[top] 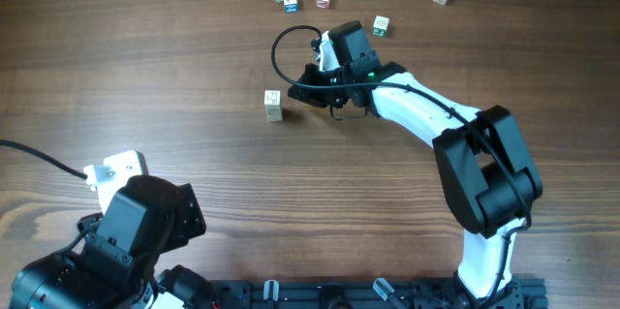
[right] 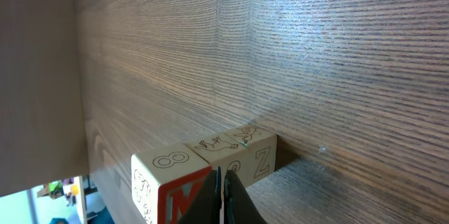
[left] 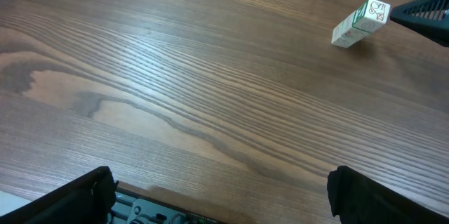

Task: Form a tower

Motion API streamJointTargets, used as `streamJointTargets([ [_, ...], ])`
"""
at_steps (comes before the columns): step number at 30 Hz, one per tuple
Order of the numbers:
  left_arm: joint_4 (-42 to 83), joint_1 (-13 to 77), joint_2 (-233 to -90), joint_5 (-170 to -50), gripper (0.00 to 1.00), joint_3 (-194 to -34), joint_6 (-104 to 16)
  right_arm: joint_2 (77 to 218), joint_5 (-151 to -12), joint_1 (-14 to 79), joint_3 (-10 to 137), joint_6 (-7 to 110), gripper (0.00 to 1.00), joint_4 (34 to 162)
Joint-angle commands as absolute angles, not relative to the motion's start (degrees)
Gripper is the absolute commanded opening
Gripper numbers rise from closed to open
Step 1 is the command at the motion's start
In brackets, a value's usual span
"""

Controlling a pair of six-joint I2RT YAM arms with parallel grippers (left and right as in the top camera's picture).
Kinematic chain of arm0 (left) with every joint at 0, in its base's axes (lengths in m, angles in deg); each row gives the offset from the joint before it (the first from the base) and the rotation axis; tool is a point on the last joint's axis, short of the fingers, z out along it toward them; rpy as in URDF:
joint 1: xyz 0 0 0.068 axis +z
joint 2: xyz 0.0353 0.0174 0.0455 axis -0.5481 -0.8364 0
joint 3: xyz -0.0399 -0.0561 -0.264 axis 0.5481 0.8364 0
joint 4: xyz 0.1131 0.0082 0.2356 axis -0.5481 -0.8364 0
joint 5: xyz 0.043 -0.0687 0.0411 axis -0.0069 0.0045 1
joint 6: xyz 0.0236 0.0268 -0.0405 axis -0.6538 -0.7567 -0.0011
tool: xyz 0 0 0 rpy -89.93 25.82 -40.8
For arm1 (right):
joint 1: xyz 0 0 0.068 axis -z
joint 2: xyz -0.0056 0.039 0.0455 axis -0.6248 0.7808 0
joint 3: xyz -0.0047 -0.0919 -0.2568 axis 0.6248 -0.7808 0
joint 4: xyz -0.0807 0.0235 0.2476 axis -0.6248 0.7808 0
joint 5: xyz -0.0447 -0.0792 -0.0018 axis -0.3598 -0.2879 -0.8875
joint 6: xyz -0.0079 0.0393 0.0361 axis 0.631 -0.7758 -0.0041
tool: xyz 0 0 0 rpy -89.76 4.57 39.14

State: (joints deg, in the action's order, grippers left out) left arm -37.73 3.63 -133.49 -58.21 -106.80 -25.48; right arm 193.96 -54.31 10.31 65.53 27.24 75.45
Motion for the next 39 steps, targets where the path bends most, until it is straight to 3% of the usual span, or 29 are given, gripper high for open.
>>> streamJointTargets([
  [1,-37.56,3.9,-133.46,-57.05,1.0,-106.72,-26.15,194.9,-52.98,9.59,64.94,26.65,0.04,74.79],
  [39,-37.56,3.9,-133.46,-57.05,1.0,-106.72,-26.15,195.36,-51.86,8.98,64.94,26.5,0.04,72.78],
])
